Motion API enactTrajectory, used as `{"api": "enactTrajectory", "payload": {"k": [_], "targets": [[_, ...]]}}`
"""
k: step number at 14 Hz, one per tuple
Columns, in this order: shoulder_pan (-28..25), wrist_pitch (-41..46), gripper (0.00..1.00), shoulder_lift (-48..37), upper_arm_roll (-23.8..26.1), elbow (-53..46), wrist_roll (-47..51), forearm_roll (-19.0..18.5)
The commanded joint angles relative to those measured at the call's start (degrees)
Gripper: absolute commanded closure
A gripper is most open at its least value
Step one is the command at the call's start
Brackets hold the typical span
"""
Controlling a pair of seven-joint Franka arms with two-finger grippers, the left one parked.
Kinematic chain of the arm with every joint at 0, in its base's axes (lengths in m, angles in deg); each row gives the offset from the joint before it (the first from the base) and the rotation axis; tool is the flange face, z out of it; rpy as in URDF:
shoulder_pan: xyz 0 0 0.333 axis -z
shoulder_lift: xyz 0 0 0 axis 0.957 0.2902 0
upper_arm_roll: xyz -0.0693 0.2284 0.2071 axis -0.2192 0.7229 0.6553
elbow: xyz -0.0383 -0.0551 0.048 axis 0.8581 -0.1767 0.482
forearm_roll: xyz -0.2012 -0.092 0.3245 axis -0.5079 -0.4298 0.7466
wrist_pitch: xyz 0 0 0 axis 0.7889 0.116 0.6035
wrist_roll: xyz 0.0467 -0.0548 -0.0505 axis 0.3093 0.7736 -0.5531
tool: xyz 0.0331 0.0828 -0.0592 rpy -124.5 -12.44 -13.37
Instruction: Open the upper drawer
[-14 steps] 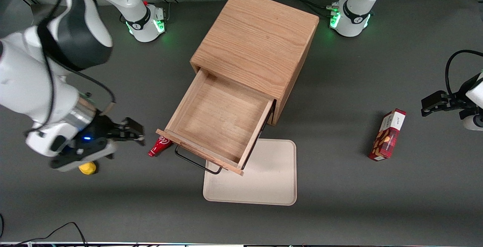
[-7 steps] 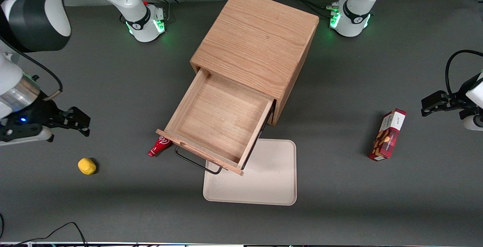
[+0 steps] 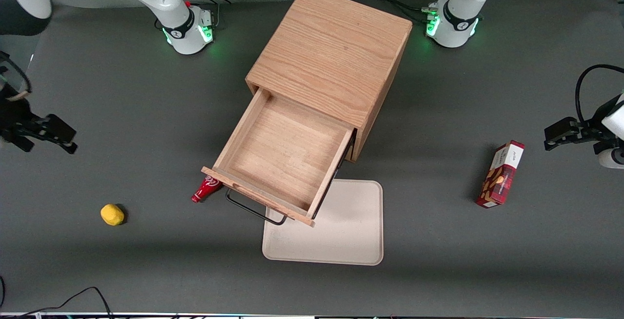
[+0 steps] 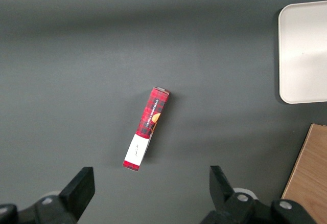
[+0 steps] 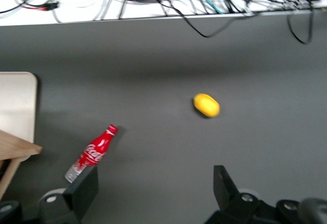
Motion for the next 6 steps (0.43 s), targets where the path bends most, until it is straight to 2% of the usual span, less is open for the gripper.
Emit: {"api": "enactTrajectory", "payload": {"k": [1,4,6], "targets": [[-0.56,3.45,0.00,-0.53,-0.84,-0.19,1.41,0.73],[-0.73,6.35,0.00,0.18,-0.66,-0.28,1.68,0.99],[-0.91,10.12,0.00,1.23,-0.49,-1.25,1.68,2.57]]}}
